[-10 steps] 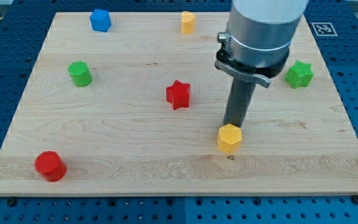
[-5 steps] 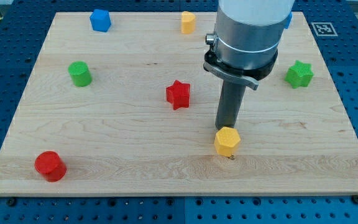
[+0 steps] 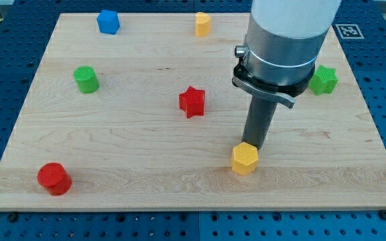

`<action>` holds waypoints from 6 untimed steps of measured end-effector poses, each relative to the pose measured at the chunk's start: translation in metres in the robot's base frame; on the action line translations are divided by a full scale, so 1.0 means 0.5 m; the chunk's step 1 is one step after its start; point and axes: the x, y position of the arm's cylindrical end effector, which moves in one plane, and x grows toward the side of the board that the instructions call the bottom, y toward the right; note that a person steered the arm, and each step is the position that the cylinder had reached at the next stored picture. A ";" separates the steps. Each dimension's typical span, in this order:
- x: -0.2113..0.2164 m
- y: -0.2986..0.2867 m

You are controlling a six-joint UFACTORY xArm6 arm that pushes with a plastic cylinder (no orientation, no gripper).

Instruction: Push the yellow heart to the bottom center of the board

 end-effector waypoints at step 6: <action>0.052 -0.043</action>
